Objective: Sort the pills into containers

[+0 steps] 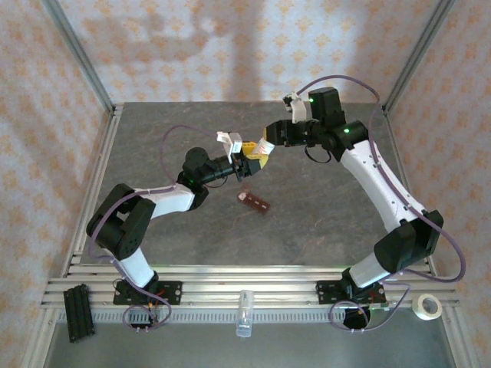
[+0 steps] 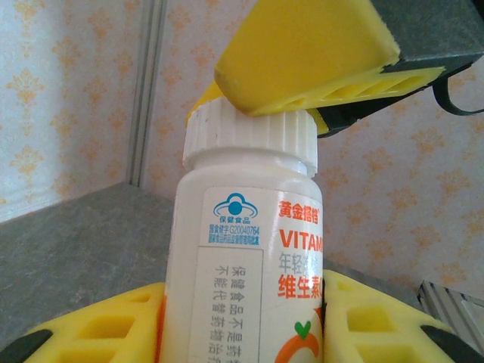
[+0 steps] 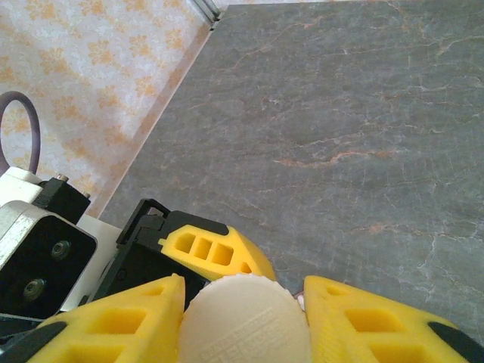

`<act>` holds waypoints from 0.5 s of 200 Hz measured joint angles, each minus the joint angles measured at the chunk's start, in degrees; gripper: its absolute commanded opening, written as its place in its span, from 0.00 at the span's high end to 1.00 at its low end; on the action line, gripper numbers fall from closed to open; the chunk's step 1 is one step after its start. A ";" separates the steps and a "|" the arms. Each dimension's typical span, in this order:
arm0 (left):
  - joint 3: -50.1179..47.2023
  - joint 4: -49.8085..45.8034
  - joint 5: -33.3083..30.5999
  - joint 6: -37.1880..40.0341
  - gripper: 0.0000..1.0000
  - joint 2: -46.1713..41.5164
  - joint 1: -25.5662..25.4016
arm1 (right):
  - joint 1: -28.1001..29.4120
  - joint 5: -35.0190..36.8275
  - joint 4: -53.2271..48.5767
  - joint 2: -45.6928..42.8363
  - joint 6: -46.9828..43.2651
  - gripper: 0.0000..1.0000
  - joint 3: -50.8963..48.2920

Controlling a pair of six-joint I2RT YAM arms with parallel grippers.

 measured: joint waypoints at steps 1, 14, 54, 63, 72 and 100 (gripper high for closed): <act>0.00 0.00 0.00 -0.07 1.00 0.00 0.00 | -0.02 -0.02 0.04 0.00 0.04 0.61 -0.02; 0.00 -0.26 -0.02 -0.28 1.00 0.00 0.00 | -0.20 -0.35 0.85 0.00 0.81 0.63 -0.61; 0.00 -2.86 -0.76 -0.28 1.00 0.04 0.57 | -0.50 -0.92 7.48 -0.13 6.99 0.68 -4.98; -0.02 -3.91 -1.64 0.44 1.00 0.04 0.46 | -0.39 -0.48 9.16 -0.22 9.07 0.68 -6.21; -0.04 -4.81 -2.80 1.70 1.00 0.04 0.20 | -0.22 0.44 10.93 -0.44 11.52 0.68 -7.54; -0.55 -8.48 -8.61 7.85 1.00 -0.31 -1.88 | 1.46 6.43 13.64 -1.01 18.32 0.68 -10.29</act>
